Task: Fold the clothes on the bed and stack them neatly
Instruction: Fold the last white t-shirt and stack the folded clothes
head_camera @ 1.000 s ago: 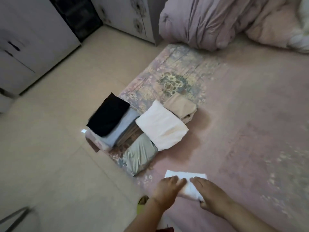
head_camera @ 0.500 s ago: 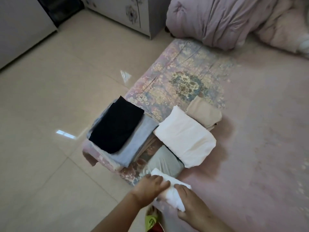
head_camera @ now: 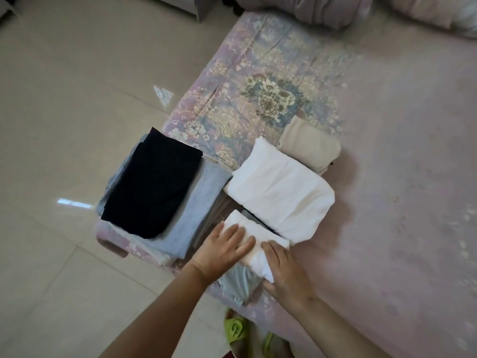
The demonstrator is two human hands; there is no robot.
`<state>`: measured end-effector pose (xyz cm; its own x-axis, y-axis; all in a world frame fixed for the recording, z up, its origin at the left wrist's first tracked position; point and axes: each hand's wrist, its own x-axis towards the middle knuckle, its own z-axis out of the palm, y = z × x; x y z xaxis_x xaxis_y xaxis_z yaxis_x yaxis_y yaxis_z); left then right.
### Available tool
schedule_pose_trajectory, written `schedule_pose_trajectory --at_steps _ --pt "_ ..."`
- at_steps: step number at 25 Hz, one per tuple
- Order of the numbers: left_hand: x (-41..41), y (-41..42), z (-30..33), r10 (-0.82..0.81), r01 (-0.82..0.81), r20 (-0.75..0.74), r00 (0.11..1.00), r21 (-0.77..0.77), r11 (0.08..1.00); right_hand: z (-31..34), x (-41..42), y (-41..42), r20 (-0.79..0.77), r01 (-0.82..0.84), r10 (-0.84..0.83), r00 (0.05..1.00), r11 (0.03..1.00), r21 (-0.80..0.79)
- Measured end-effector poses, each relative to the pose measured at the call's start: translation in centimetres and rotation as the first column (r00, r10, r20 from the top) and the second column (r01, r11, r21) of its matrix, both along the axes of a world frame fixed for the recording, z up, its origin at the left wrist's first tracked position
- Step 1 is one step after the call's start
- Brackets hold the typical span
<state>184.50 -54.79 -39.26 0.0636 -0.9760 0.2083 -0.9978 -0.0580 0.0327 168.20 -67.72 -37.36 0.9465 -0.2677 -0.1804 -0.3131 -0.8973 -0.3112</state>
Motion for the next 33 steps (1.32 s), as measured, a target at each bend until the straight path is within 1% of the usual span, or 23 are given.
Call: schedule_pose_trajectory --at_steps 2,4,6,7,8,9,10,11,12,13,14,15,16,17,18,19,20,23,24,27,30,31,33 --pt "0.1 0.8 -1.2 -0.027 0.033 0.081 0.996 -0.083 0.996 -0.8 -0.5 0.4 -0.014 -0.017 0.016 1.0 0.996 -0.093" --pt "0.2 1.4 -2.1 -0.02 0.029 0.102 0.995 -0.091 0.995 -1.5 -0.1 0.6 0.062 -0.031 0.043 0.997 0.981 -0.194" --pt "-0.4 1.6 -3.3 -0.001 0.002 0.13 0.991 -0.008 1.0 -2.4 -0.5 0.7 -0.034 -0.127 0.122 0.992 0.954 -0.27" --pt "-0.8 1.5 -3.8 0.011 -0.02 0.116 0.993 0.078 0.997 -3.9 -0.8 0.8 -0.065 -0.135 0.122 0.99 0.956 -0.262" --pt "-1.2 1.5 -4.0 0.068 -0.087 0.09 0.994 0.225 0.971 -4.6 -1.4 0.9 -0.068 -0.123 0.108 0.992 0.954 -0.272" --pt "-1.6 1.7 -4.3 0.135 -0.141 0.042 0.99 0.379 0.915 -5.3 -1.2 1.2 -0.045 -0.129 0.121 0.992 0.94 -0.315" --pt "-2.1 2.2 -4.5 0.199 -0.142 -0.063 0.978 0.495 0.857 -4.8 -1.0 1.5 -0.084 -0.137 0.116 0.99 0.938 -0.318" --pt "-2.5 2.6 -4.3 0.261 -0.113 -0.2 0.944 0.548 0.829 -5.3 -1.2 1.7 -0.162 -0.147 0.103 0.981 0.947 -0.285" --pt "-2.7 2.8 -4.3 0.314 -0.11 -0.358 0.879 0.489 0.865 -5.1 -1.4 1.9 -0.206 -0.115 0.075 0.976 0.975 -0.191" --pt "-2.8 2.8 -4.2 0.386 -0.191 -0.511 0.768 0.393 0.9 -5.0 -1.4 2.2 -0.166 -0.072 0.049 0.985 0.989 -0.132" --pt "-2.7 2.4 -3.9 0.491 -0.355 -0.641 0.59 0.34 0.871 -4.8 -1.4 2.5 -0.078 -0.022 0.016 0.997 0.997 -0.071" --pt "-2.5 1.6 -3.6 0.604 -0.529 -0.724 0.332 0.387 0.755 -5.0 -1.4 2.8 0.016 0.052 -0.051 0.999 0.998 -0.027" --pt "-2.2 0.9 -3.5 0.663 -0.616 -0.747 0.05 0.5 0.609 -4.9 -1.3 3.1 0.044 0.147 -0.148 0.988 0.988 0.036" --pt "-1.9 0.6 -3.5 0.664 -0.607 -0.733 -0.148 0.598 0.524 -4.6 -1.1 3.3 0.033 0.253 -0.258 0.966 0.961 0.11" --pt "-1.6 0.5 -3.4 0.648 -0.553 -0.722 -0.242 0.651 0.52 -4.4 -1.0 3.2 -0.006 0.348 -0.353 0.936 0.92 0.18" --pt "-1.4 0.8 -3.3 0.643 -0.478 -0.728 -0.238 0.664 0.575 -4.3 -1.1 2.9 -0.05 0.397 -0.396 0.917 0.89 0.223" --pt "-1.5 1.3 -2.7 0.645 -0.396 -0.743 -0.176 0.654 0.645 -4.2 -1.2 2.4 -0.086 0.377 -0.367 0.926 0.895 0.237" --pt "-3.1 3.8 -1.4 0.551 -0.238 -0.831 0.084 0.52 0.82 -4.0 -1.7 0.5 -0.099 0.149 -0.126 0.987 0.95 0.273" --pt "-3.8 4.5 -0.9 0.512 -0.217 -0.849 0.134 0.479 0.851 -3.8 -1.9 0.2 -0.084 0.079 -0.056 0.995 0.952 0.295" --pt "-5.1 6.0 0.4 0.423 -0.234 -0.898 0.125 0.387 0.892 -3.1 -2.9 0.3 -0.071 0.0 0.031 0.997 0.916 0.402" --pt "-5.4 7.5 1.6 0.424 -0.278 -0.903 0.072 0.39 0.878 -1.2 -4.1 0.6 -0.17 0.16 -0.069 0.983 0.773 0.614" --pt "-5.3 7.9 2.0 0.455 -0.274 -0.886 0.088 0.418 0.866 -0.4 -4.6 0.5 -0.187 0.192 -0.093 0.978 0.749 0.634" --pt "-5.2 8.3 2.5 0.505 -0.25 -0.842 0.192 0.455 0.854 1.5 -5.3 0.3 -0.151 0.197 -0.129 0.98 0.731 0.653"
